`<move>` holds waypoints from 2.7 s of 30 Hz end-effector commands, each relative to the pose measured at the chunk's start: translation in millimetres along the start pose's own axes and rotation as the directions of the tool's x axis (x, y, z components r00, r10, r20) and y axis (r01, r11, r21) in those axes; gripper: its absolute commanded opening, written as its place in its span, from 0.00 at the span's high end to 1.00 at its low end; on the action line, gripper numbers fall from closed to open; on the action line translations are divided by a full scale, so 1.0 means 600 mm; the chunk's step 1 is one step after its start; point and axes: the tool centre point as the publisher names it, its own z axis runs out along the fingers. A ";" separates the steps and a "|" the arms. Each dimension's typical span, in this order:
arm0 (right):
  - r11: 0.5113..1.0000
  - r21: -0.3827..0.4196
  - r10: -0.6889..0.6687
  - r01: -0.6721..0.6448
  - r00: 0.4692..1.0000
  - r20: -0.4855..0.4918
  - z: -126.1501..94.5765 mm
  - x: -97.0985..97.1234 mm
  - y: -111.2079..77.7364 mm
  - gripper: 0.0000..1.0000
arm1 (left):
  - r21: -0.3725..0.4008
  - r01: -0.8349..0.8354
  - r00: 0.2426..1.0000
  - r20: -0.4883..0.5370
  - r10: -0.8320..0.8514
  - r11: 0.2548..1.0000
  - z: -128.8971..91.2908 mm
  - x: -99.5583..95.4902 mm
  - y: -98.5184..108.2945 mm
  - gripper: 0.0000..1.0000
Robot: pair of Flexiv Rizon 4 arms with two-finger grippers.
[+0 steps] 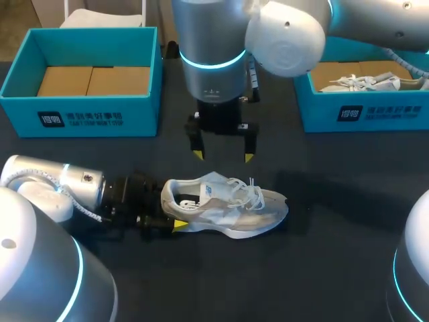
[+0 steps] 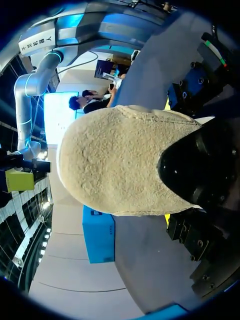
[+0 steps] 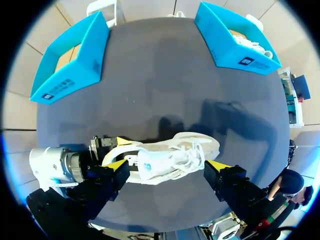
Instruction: Take the shoe out of the shoebox, open the shoe tongue, remove and reinsert the insole, then place the shoe into the shoebox
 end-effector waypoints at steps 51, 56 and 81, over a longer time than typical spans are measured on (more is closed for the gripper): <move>0.904 -0.222 0.415 -0.365 0.875 0.251 0.138 0.044 -0.056 0.00 | -0.001 0.001 1.000 0.001 -0.001 1.000 0.008 0.001 0.004 1.00; 0.866 -0.272 0.483 -0.419 0.842 0.240 0.154 0.033 -0.048 0.00 | -0.001 0.001 1.000 0.001 -0.001 1.000 0.008 0.001 0.004 1.00; 0.764 -0.329 0.643 -0.556 0.700 0.311 0.125 -0.046 -0.054 0.00 | -0.001 0.001 1.000 0.001 -0.001 1.000 0.008 0.001 0.004 1.00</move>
